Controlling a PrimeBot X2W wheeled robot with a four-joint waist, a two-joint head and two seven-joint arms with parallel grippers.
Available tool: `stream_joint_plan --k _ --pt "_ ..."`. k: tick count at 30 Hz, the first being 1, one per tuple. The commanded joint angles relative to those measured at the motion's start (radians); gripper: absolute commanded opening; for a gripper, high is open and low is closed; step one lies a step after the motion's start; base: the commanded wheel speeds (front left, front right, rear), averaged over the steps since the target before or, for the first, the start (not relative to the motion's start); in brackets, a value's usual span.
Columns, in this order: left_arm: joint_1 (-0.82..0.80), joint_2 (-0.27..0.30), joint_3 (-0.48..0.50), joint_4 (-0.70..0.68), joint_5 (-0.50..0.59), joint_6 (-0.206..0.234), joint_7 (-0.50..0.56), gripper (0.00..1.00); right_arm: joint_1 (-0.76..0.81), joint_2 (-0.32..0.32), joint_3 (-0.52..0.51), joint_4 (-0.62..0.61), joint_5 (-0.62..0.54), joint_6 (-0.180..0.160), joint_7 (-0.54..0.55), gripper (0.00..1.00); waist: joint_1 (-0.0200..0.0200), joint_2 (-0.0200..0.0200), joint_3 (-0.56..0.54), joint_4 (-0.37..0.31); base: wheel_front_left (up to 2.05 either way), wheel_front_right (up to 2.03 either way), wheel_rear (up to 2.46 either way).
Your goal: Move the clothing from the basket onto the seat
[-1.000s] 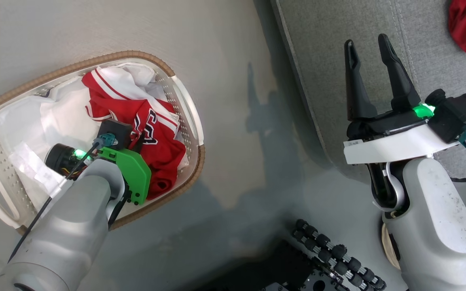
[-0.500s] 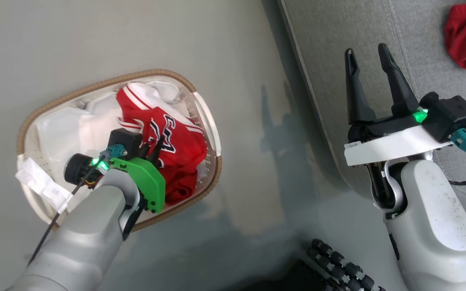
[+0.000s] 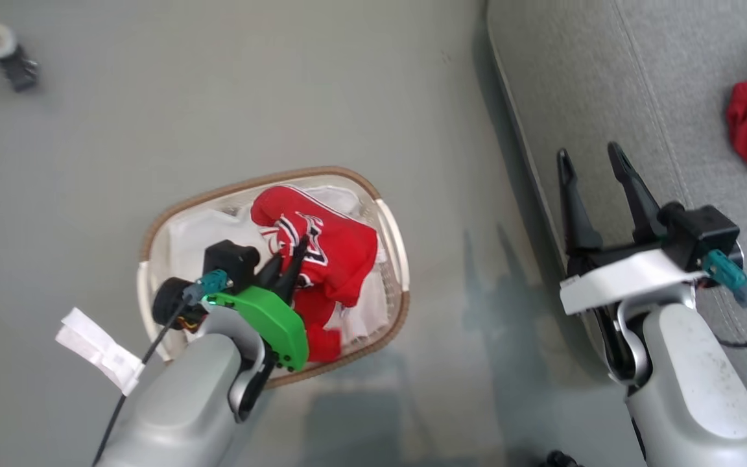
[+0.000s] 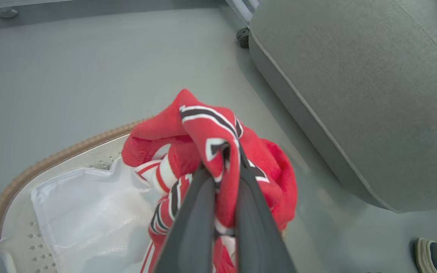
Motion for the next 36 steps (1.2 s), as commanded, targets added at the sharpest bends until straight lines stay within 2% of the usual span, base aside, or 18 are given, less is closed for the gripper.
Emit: stream_joint_plan --k 1,13,28,36 --pt "0.029 -0.011 0.020 -0.023 0.019 -0.003 -0.003 0.00 0.031 -0.006 -0.014 0.006 -0.010 -0.001 -0.002 1.00 0.0001 0.0000 -0.125 0.117 0.00 0.00 0.00" --pt "0.119 -0.052 0.179 -0.201 0.144 -0.003 -0.003 0.00 0.152 -0.006 -0.033 0.046 0.003 -0.001 -0.002 1.00 0.0001 0.0000 -0.287 0.193 0.00 0.00 0.00" --pt "0.092 -0.060 0.259 -0.385 0.192 -0.003 -0.003 0.00 0.272 -0.006 -0.038 0.086 0.030 -0.001 -0.002 1.00 0.0001 0.0000 -0.414 0.247 0.00 0.00 0.00" --pt "0.090 -0.080 0.262 -0.441 0.204 -0.003 -0.003 0.00 0.304 -0.005 0.027 0.093 0.018 -0.001 -0.002 1.00 0.0001 0.0000 -0.450 0.258 0.00 0.00 0.00"
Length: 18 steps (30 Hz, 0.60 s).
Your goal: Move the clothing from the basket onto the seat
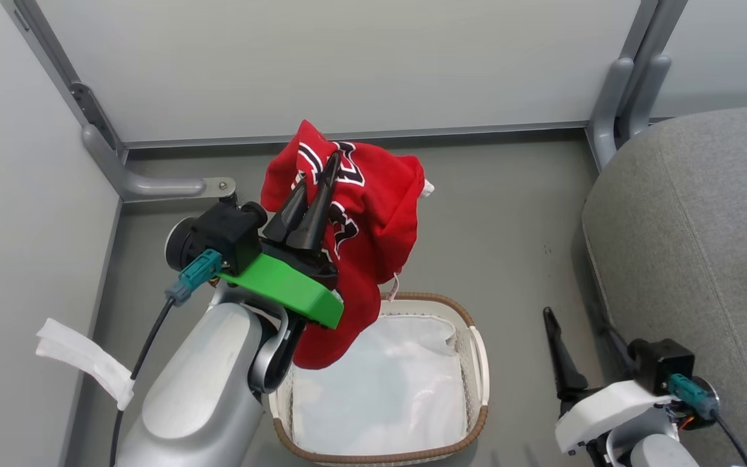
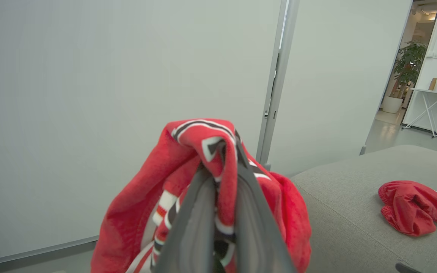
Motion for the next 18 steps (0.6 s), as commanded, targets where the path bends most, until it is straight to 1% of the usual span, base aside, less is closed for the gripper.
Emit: stream_joint_plan --k 1,7,11,15,18 --pt "-0.009 -0.006 -0.003 -0.003 0.002 -0.003 -0.003 0.00 0.009 -0.004 0.024 -0.004 -0.006 -0.001 -0.002 1.00 0.0001 0.0000 -0.010 0.010 0.00 0.00 0.00" --pt "0.002 -0.009 -0.011 -0.004 -0.001 -0.003 -0.003 0.00 -0.053 -0.005 0.185 -0.027 0.015 -0.001 -0.002 1.00 0.0001 0.0000 -0.009 0.019 0.00 0.00 0.00" --pt "0.004 -0.013 -0.022 -0.004 -0.003 -0.003 -0.003 0.00 -0.122 -0.004 0.281 -0.019 0.026 -0.001 -0.002 1.00 0.0001 0.0000 -0.005 0.030 0.00 0.00 0.00" --pt "-0.001 -0.016 -0.051 0.001 -0.014 -0.003 -0.003 0.00 -0.194 -0.004 0.358 0.003 0.035 -0.001 -0.002 1.00 0.0001 0.0000 -0.002 0.048 0.00 0.00 0.00" --pt "-0.006 -0.020 -0.077 -0.002 -0.020 -0.003 -0.003 0.00 -0.242 -0.005 0.383 0.035 0.030 -0.001 -0.002 1.00 0.0001 0.0000 0.000 0.062 0.00 0.00 0.00"
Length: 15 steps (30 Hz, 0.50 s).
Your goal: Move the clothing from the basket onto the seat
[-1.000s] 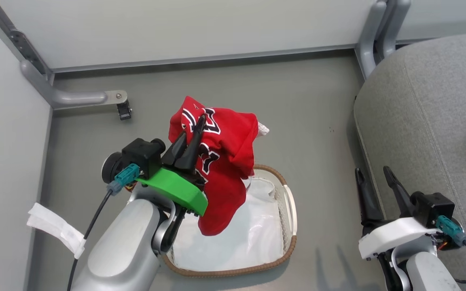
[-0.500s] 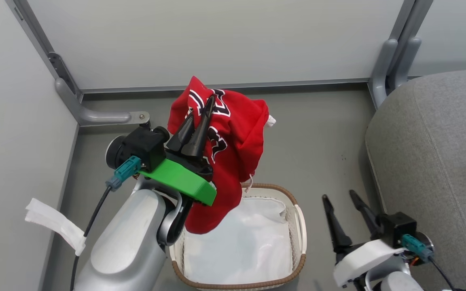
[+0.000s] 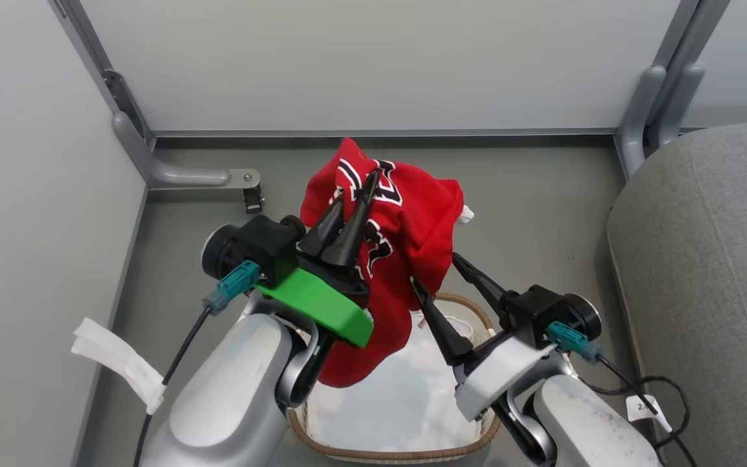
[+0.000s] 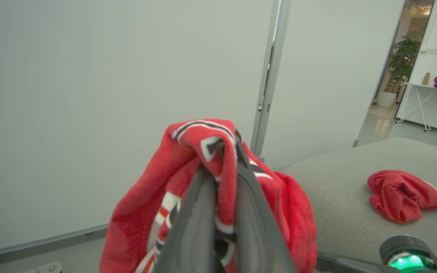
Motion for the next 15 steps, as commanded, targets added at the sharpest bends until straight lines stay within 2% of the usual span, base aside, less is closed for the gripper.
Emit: stream_joint_plan --k 1,4,10,11,12,13,15 --pt "-0.010 -0.003 -0.009 -0.003 -0.013 -0.003 -0.003 0.00 -0.027 -0.007 -0.008 0.021 -0.006 -0.001 -0.002 1.00 0.0001 0.0000 0.003 0.015 0.00 0.00 0.00" --pt "-0.020 -0.008 -0.047 -0.007 -0.026 -0.003 -0.003 0.00 -0.073 -0.004 -0.006 0.057 -0.002 -0.001 -0.002 1.00 0.0001 0.0000 0.010 0.037 0.00 0.00 0.00" --pt "-0.033 -0.012 -0.098 -0.004 -0.053 -0.003 -0.002 0.00 -0.151 -0.006 0.068 0.145 0.036 -0.001 -0.002 1.00 0.0001 0.0000 0.023 0.076 0.00 0.00 0.00" --pt "-0.036 -0.012 -0.101 -0.001 -0.056 -0.003 -0.002 0.00 -0.158 -0.006 0.076 0.161 0.046 -0.001 -0.002 0.49 0.0001 0.0000 0.025 0.081 0.00 0.00 0.00" --pt "-0.038 -0.013 -0.103 0.002 -0.060 -0.003 -0.002 0.00 -0.162 -0.006 0.080 0.173 0.056 -0.001 -0.002 0.04 0.0001 0.0000 0.026 0.085 0.00 0.00 0.00" --pt "-0.039 -0.013 -0.105 0.003 -0.064 -0.003 -0.002 0.00 -0.162 -0.006 0.081 0.181 0.064 -0.001 -0.002 0.00 0.0001 0.0000 0.027 0.087 0.00 0.00 0.00" --pt "-0.039 -0.012 -0.101 0.006 -0.067 -0.003 -0.002 0.00 -0.151 -0.005 0.087 0.193 0.070 -0.001 -0.002 0.00 0.0001 0.0000 0.029 0.088 0.00 0.00 0.00"
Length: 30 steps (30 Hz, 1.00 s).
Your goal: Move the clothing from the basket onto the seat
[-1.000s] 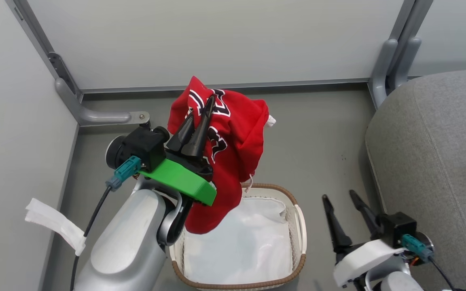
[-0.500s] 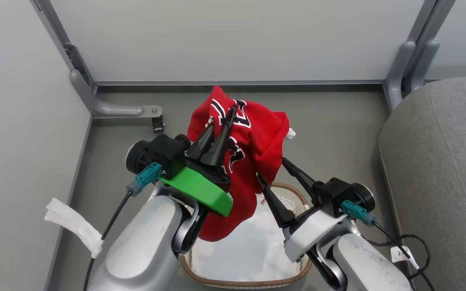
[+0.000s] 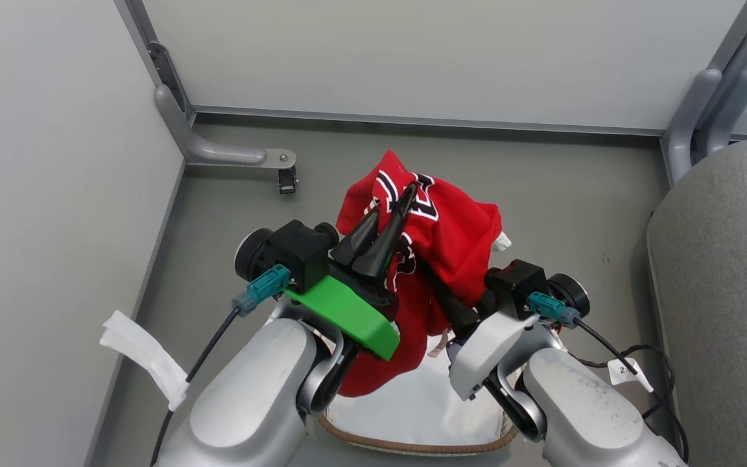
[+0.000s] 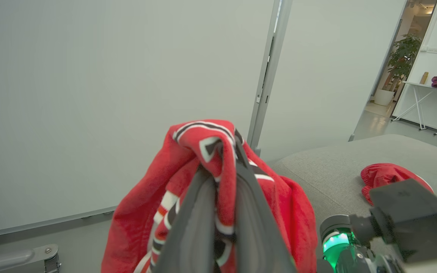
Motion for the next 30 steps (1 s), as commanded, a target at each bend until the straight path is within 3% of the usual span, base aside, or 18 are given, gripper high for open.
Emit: stream_joint_plan --k 1,8,9,10,11,18,30 --pt "-0.014 0.002 0.009 0.003 -0.007 -0.003 -0.001 0.00 0.012 -0.004 0.000 0.007 0.005 -0.001 -0.002 0.00 0.0001 0.0000 0.004 -0.001 0.00 0.00 0.00" --pt "0.015 0.016 0.040 0.014 0.014 -0.003 -0.001 0.00 0.054 -0.005 -0.073 -0.029 -0.016 -0.001 -0.002 0.00 0.0001 0.0000 0.006 -0.057 0.00 0.00 0.00" --pt "0.020 0.015 0.045 0.017 0.019 -0.003 -0.001 0.22 0.062 -0.005 -0.094 -0.043 -0.018 -0.001 -0.002 0.00 0.0001 0.0000 0.007 -0.069 0.00 0.00 0.00" --pt "0.025 0.014 0.049 0.020 0.025 -0.003 -0.001 0.53 0.068 -0.004 -0.105 -0.054 -0.022 -0.001 -0.002 0.00 0.0001 0.0000 0.008 -0.080 0.00 0.00 0.00" --pt "0.031 0.014 0.053 0.025 0.030 -0.003 -0.001 1.00 0.079 -0.004 -0.124 -0.067 -0.023 -0.001 -0.002 0.00 0.0001 0.0000 0.009 -0.095 0.00 0.00 0.00" --pt "0.077 0.027 0.096 0.030 0.082 -0.003 -0.001 1.00 0.133 -0.005 -0.230 -0.157 -0.045 -0.001 -0.002 0.00 0.0001 0.0000 0.013 -0.220 0.00 0.00 0.00" --pt "0.173 0.022 0.122 0.026 0.133 -0.003 0.000 1.00 0.205 -0.003 -0.368 -0.269 -0.069 -0.001 -0.002 0.00 0.0001 0.0000 -0.005 -0.530 0.00 0.00 0.00"
